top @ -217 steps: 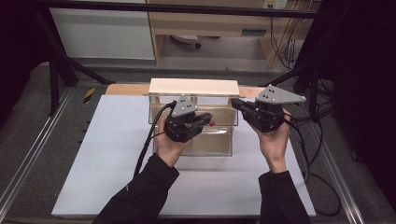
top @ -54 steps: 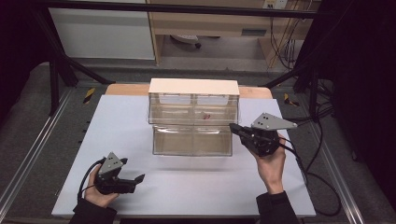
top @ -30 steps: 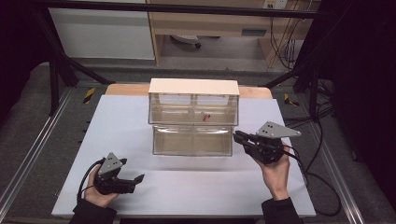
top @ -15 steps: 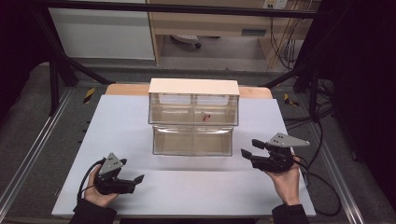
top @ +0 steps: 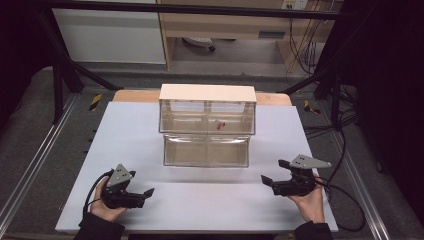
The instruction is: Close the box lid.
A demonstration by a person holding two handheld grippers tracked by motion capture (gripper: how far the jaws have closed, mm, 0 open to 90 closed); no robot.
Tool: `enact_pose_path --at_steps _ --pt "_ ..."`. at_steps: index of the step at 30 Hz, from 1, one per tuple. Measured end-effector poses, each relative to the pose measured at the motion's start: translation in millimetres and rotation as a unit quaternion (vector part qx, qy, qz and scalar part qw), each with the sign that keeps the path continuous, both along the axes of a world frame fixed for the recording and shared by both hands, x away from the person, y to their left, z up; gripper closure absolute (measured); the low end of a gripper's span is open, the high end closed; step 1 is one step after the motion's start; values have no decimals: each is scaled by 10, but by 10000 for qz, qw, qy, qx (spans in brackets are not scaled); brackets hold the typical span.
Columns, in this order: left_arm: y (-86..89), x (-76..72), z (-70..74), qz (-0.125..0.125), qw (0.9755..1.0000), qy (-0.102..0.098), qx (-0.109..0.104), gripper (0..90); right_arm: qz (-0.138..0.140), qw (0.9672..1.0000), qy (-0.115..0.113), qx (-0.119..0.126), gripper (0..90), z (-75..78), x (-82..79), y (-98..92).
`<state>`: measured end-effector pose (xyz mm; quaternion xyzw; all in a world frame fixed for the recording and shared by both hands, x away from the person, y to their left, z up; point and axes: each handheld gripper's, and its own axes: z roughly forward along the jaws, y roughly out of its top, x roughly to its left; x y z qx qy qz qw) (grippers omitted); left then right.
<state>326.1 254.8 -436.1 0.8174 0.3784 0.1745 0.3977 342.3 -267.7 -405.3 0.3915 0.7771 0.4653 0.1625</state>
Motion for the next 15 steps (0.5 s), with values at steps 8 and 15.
enact_pose_path --at_steps 8,15 --pt "-5 0 -8 -37 10000 11 24 70 99 9996 252 -123 23 -217 -31 -55" --pt "-4 -2 -16 -70 10000 28 25 70 82 9995 299 -22 10 -326 -70 -127"
